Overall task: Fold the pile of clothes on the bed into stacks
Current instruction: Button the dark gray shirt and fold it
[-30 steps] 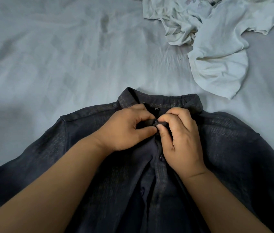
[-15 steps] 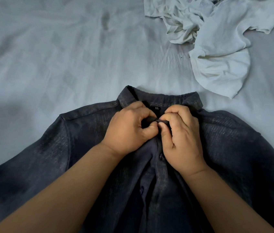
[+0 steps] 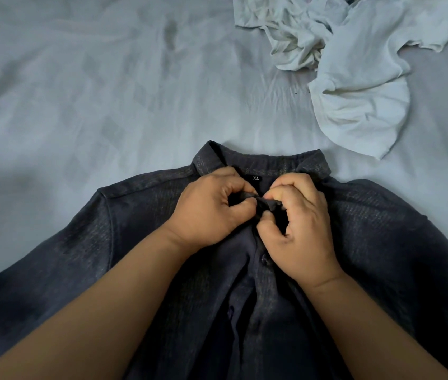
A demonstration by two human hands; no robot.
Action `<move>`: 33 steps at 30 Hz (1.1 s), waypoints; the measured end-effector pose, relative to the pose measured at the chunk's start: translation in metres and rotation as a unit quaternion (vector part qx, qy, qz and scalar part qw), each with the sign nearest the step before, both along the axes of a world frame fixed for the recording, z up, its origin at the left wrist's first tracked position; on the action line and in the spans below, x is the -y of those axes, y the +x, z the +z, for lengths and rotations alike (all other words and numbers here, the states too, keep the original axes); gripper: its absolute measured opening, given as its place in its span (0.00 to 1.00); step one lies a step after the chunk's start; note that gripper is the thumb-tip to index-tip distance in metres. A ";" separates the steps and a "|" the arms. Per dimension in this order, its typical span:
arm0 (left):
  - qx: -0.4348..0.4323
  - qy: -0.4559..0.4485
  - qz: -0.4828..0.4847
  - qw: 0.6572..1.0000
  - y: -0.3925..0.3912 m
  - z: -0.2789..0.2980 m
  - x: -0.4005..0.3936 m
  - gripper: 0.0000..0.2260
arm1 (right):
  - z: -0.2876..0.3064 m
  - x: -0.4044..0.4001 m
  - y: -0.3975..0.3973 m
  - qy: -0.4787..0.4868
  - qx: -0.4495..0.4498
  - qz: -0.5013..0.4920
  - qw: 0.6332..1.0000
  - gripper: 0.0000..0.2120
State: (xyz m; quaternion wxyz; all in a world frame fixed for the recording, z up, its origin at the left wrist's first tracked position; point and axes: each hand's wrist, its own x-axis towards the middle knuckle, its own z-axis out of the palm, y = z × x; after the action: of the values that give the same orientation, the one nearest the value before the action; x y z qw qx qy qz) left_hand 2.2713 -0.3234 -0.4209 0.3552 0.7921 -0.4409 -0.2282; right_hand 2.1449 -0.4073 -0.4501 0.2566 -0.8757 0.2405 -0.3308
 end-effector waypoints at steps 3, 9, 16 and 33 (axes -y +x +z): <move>-0.008 -0.003 -0.009 1.000 0.001 -0.001 -0.001 0.09 | 0.000 0.000 0.000 0.002 -0.002 0.004 1.000 0.11; -0.006 -0.015 -0.025 1.000 0.003 -0.002 -0.002 0.12 | -0.001 0.001 0.000 0.003 0.003 0.004 1.000 0.10; -0.029 -0.022 -0.064 0.997 0.006 0.000 -0.004 0.13 | 0.000 0.003 -0.002 0.018 0.022 0.027 0.999 0.07; -0.059 -0.123 -0.072 0.988 0.005 -0.012 -0.004 0.07 | 0.000 0.003 -0.005 0.134 0.104 0.003 0.985 0.10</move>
State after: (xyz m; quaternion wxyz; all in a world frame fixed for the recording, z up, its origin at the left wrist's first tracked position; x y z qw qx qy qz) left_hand 2.2759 -0.3191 -0.4326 0.4577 0.6939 -0.4997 -0.2436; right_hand 2.1399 -0.4102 -0.4502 0.3963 -0.7949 0.2519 -0.3843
